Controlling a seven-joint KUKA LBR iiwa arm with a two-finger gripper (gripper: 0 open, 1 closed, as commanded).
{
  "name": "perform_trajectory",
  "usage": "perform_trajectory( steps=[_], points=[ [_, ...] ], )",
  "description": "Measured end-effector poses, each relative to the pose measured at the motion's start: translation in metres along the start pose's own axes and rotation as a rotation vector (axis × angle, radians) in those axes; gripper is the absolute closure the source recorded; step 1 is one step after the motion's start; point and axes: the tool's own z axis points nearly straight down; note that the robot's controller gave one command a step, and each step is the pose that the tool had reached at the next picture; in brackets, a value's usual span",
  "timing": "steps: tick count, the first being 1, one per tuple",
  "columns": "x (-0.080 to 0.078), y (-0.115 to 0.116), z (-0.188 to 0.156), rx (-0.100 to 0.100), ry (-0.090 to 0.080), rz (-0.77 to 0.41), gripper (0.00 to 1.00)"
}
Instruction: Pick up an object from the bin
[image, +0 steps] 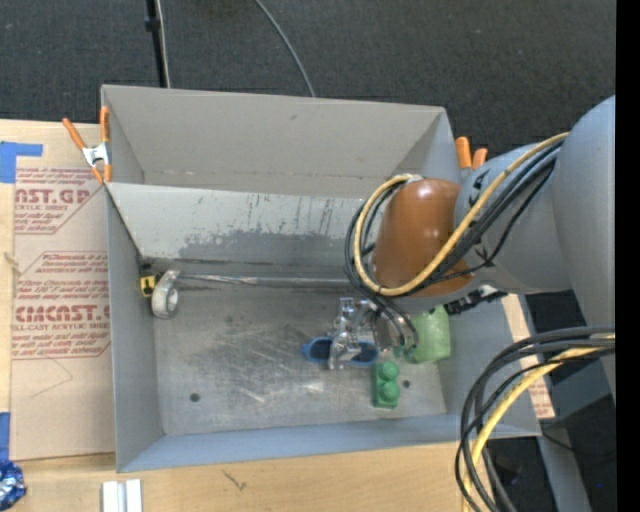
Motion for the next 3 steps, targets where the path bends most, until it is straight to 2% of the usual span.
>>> perform_trajectory(
  steps=[1,2,3],
  points=[
    [0.000,0.004,-0.086,0.000,-0.004,0.020,1.00],
    [0.010,-0.031,-0.081,0.002,0.004,-0.255,1.00],
    [0.028,-0.034,-0.162,0.003,-0.005,-0.252,1.00]
  ],
)
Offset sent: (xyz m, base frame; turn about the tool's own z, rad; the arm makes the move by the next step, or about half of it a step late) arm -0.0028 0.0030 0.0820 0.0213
